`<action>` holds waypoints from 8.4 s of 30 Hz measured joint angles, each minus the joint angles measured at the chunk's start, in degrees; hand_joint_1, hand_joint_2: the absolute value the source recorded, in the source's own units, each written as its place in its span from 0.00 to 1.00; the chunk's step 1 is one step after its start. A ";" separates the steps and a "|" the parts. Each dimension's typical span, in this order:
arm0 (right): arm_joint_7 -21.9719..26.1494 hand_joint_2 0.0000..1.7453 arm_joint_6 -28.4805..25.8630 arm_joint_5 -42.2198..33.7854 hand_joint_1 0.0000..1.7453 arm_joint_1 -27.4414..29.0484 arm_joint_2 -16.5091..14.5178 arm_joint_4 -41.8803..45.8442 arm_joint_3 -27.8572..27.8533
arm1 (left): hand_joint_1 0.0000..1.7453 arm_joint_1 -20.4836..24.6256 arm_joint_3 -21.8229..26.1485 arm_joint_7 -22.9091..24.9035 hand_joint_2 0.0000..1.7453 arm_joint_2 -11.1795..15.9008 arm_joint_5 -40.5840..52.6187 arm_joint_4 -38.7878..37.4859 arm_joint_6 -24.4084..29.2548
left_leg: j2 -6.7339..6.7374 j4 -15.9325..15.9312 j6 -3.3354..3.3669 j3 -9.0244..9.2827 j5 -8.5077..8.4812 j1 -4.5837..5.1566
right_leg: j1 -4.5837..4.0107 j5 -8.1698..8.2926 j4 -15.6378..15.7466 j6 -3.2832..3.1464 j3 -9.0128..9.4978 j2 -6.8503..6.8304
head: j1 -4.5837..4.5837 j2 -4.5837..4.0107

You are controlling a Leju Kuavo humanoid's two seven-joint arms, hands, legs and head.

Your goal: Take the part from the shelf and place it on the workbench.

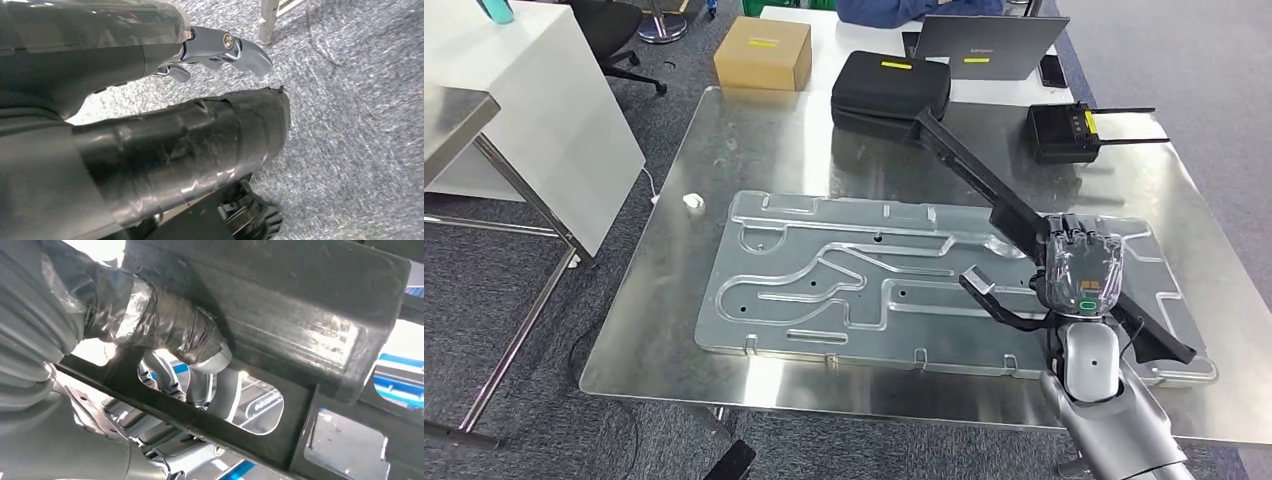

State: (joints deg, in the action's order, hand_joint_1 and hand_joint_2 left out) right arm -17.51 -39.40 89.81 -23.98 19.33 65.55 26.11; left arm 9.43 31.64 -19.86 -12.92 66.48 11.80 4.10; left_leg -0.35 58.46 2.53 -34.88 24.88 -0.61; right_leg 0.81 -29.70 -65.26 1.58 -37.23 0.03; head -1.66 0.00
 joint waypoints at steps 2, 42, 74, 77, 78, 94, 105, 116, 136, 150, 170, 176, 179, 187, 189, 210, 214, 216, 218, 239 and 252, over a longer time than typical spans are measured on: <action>-0.72 1.00 -0.09 0.01 0.97 0.52 -0.02 -0.61 0.12 | 0.00 0.00 -0.09 0.01 0.00 0.00 0.01 0.00 0.01 | 0.00 -0.01 0.19 -0.01 0.02 0.04 | 0.07 -3.00 -7.10 0.38 -3.38 -0.01 | 0.00 0.00; 2.15 0.00 -0.40 0.35 0.00 4.43 -5.20 -8.69 0.97 | 0.00 -0.27 -1.23 0.12 0.00 0.07 -0.14 0.00 0.11 | -0.03 0.39 -1.64 1.32 1.63 -0.11 | -0.49 4.12 6.13 -1.50 2.56 -0.07 | 0.09 0.00; 57.24 1.00 -0.68 -42.83 0.00 29.55 -23.84 41.14 -25.46 | 0.00 -1.44 -0.98 -0.57 0.00 1.37 -2.86 0.00 5.15 | 0.34 0.48 -2.16 0.99 1.18 0.00 | -0.48 3.39 6.80 -2.26 4.34 -0.22 | 0.14 0.00; 57.36 1.00 -0.65 -46.99 0.00 29.57 -25.18 41.47 -25.46 | 0.00 -1.36 -0.98 -0.75 0.00 1.58 -3.17 0.00 5.26 | 0.30 7.68 -2.89 -1.75 6.60 -0.05 | -0.24 4.38 7.51 -3.28 4.01 -0.40 | 0.23 0.00; 57.39 1.00 -0.64 -48.06 0.00 29.62 -25.45 41.48 -25.46 | 0.00 -1.37 -0.98 -0.75 0.00 1.64 -3.21 0.00 5.27 | 0.30 11.24 -3.03 -3.06 8.57 -0.07 | -0.28 4.57 7.41 -3.44 3.64 -0.43 | 0.26 0.00; 56.06 0.00 -0.64 -53.96 0.00 31.61 -25.67 41.46 -25.45 | 0.00 -2.17 -0.78 -0.93 0.00 2.10 -4.07 0.00 6.21 | 0.73 -0.83 0.13 2.72 1.41 -0.08 | 0.03 -3.63 -7.50 0.17 -3.36 -0.13 | 0.14 0.00; 54.30 0.00 -0.63 -57.16 0.00 33.09 -24.44 41.48 -24.77 | 0.00 -2.52 0.24 -1.34 0.00 2.08 -4.72 0.00 6.69 | 0.65 0.60 -2.69 0.43 0.81 -0.10 | 0.08 2.32 6.88 -2.10 5.70 -0.19 | 0.19 0.00; 54.00 0.00 -0.62 -57.97 0.00 33.44 -24.28 41.48 -23.96 | 0.00 -2.53 0.40 -1.37 0.00 2.19 -4.77 0.00 7.04 | 0.62 -0.03 -1.71 6.24 5.65 0.38 | -0.72 5.69 5.43 -2.36 0.75 -0.44 | 0.34 0.00; 53.65 0.00 -0.61 -61.89 0.00 34.15 -23.40 41.48 -23.74 | 0.00 -2.92 0.63 -1.45 0.00 2.10 -5.43 -0.01 7.42 | 0.82 1.38 -2.66 -0.05 1.34 0.02 | -0.03 1.78 7.43 -2.46 6.89 -0.12 | 0.26 0.00; 53.52 0.00 -0.12 -67.09 0.00 35.73 -23.34 41.31 -24.28 | 0.00 -3.71 1.88 -2.02 0.00 2.13 -6.45 -0.02 8.42 | 0.69 -0.94 -1.21 6.36 4.62 0.32 | -0.38 6.02 5.53 -0.94 1.03 -0.23 | 0.41 0.00; 54.88 0.00 3.60 -71.28 0.00 37.48 -23.45 41.32 -27.24 | 0.00 -4.18 2.88 -2.08 0.00 1.99 -6.79 -0.02 9.22 | 0.72 10.61 -3.18 -3.89 8.63 -0.09 | -0.22 2.91 8.17 -3.27 5.90 -0.34 | 0.46 0.00; 55.12 0.00 4.38 -72.22 0.00 37.79 -23.67 41.31 -28.11 | 0.00 -4.01 3.24 -2.15 0.00 1.99 -7.05 -0.01 9.25 | 0.65 4.54 -2.49 5.70 5.33 0.07 | -0.52 6.23 6.25 -2.53 0.42 -0.30 | 0.45 0.00; 55.37 0.00 4.74 -72.36 0.00 37.96 -23.84 41.33 -28.42 | 0.00 -4.00 3.27 -2.34 0.00 1.97 -7.14 -0.02 9.32 | 0.54 -1.66 -1.70 8.98 6.42 0.57 | -0.51 7.78 6.14 -1.51 -0.21 -0.37 | 0.55 0.00; 55.61 0.00 4.79 -72.41 0.00 38.60 -24.03 41.33 -29.59 | 0.00 -4.17 3.37 -2.41 0.00 1.92 -7.19 -0.04 9.34 | 1.28 -2.07 0.19 2.61 0.41 0.13 | -0.05 -3.68 -8.91 0.52 -2.88 0.01 | 0.49 0.00; 55.61 0.00 4.80 -72.42 0.00 38.64 -24.05 41.33 -29.71 | 0.00 -4.18 3.37 -2.41 0.00 1.92 -7.19 -0.04 9.34 | 1.34 -1.44 -0.07 0.40 -0.86 0.13 | 0.03 -0.32 -8.04 0.52 0.23 0.00 | 0.49 0.00; 55.89 0.00 6.81 -73.75 0.00 39.35 -26.96 41.30 -32.18 | 0.00 -4.38 3.66 -2.46 0.00 2.03 -7.34 -0.03 9.57 | 0.60 -2.19 -0.97 8.69 6.23 0.76 | -0.65 7.40 6.75 -1.27 0.46 -0.58 | 0.80 0.00; 55.94 0.00 6.84 -74.10 0.00 39.88 -27.18 41.26 -32.91 | 0.00 -4.52 3.73 -2.43 0.00 2.02 -7.41 -0.07 9.73 | 1.08 -2.84 0.82 6.34 3.25 0.42 | -0.34 2.06 3.06 -0.09 -1.17 -0.21 | 0.74 0.00; 55.94 0.00 6.85 -74.29 0.00 40.00 -27.23 41.15 -33.21 | 0.00 -4.58 3.78 -2.43 0.00 2.00 -7.43 -0.07 9.78 | 1.15 -2.75 1.12 4.53 1.79 0.48 | -0.12 -3.69 -3.79 0.31 -2.60 -0.13 | 0.67 0.00; 55.95 0.00 6.86 -74.38 0.00 40.03 -27.24 40.95 -33.52 | 0.00 -4.70 3.85 -2.43 0.00 1.98 -7.43 -0.07 9.79 | 1.20 -2.37 0.92 2.46 0.36 0.47 | 0.06 -4.37 -8.58 0.65 -2.29 -0.14 | 0.67 0.00; 56.30 0.00 10.31 -77.20 0.00 40.05 -29.17 39.79 -35.66 | 0.00 -4.86 4.74 -2.78 0.00 2.05 -7.60 -0.07 10.01 | 0.62 -0.37 -1.48 7.95 5.20 0.43 | -0.47 5.91 7.25 -1.86 1.53 -0.63 | 0.78 0.00; 57.39 0.00 27.39 -80.14 0.00 37.90 -33.98 25.99 -51.69 | 0.00 -5.40 6.08 -3.03 0.00 2.04 -8.35 -0.09 10.33 | 1.23 -1.73 0.12 0.66 -0.17 0.22 | 0.00 0.30 0.21 0.32 5.39 -0.18 | 0.55 0.00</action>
State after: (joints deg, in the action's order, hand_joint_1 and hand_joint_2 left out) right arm 39.87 -12.01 9.67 13.92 -14.65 91.54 -25.58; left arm 4.02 37.73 -22.89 -10.88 58.13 11.72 14.44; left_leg 0.88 56.73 2.65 -34.22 24.71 -0.38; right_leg 0.81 -29.40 -65.05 1.89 -31.84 -0.15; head -1.11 0.00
